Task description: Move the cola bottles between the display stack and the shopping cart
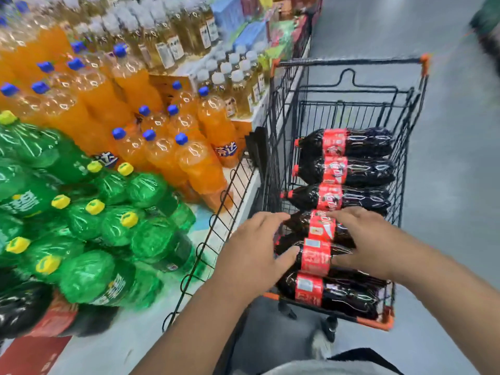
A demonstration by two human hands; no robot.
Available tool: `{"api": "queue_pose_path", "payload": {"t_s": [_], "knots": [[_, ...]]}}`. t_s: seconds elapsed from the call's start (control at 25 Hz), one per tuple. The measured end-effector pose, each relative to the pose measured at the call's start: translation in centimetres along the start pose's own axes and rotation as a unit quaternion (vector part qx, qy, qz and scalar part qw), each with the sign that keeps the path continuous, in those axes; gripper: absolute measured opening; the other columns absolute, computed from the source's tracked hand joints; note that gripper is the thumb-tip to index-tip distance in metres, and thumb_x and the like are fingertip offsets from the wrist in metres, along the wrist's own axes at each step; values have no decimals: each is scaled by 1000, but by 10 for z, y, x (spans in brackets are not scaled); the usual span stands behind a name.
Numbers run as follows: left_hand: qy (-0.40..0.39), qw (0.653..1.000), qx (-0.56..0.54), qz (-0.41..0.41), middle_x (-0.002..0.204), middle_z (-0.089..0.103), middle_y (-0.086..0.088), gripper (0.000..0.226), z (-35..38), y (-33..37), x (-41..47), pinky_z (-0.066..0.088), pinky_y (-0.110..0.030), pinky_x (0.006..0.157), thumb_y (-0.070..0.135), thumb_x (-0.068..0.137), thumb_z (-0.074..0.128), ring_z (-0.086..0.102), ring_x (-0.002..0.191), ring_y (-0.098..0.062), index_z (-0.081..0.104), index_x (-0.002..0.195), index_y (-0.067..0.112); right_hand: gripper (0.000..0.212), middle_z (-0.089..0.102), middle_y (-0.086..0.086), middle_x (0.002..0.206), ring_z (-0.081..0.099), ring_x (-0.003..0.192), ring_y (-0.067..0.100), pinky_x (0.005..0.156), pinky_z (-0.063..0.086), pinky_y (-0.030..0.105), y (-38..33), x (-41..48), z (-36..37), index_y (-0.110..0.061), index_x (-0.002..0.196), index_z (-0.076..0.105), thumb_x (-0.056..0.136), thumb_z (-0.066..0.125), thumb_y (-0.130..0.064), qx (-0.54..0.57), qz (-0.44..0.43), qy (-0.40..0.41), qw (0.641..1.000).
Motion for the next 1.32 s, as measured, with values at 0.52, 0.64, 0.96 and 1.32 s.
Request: {"api": "queue_pose_path", "payload": {"t_s": [0.52,0.64,0.96,1.32], "knots": [[-42,995,77,38,151,43,11,62,11,31,129,44,-34,109,53,98,55,43,139,-13,33,153,34,88,19,4,159,30,142,27,112,37,41,69,53,-40,-32,153,19,82,65,-57,-5,63,45,997],[-58,993,80,58,152,42,11,62,10,24,163,43,-33,108,53,99,55,42,139,-14,32,153,35,87,16,4,161,27,144,27,111,38,43,70,75,-45,-33,153,15,83,62,-60,-6,83,58,995],[-96,989,49,101,154,43,4,63,16,-13,281,42,-43,113,49,99,57,42,142,-19,34,155,32,82,21,6,159,31,142,29,110,39,46,73,158,-61,-31,152,20,86,60,-60,1,161,85,983],[-104,987,54,113,150,46,-2,67,73,-56,383,45,-47,110,50,98,57,46,138,-25,29,156,29,85,21,3,159,31,142,29,108,39,47,126,246,-53,-32,153,19,84,52,-70,15,190,130,973]]}}
Point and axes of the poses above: each hand's wrist, its own x-axis towards the middle knuckle, its own z-axis out of the palm, y = z × x, the point moved 1 cm from there along x, towards the middle knuckle
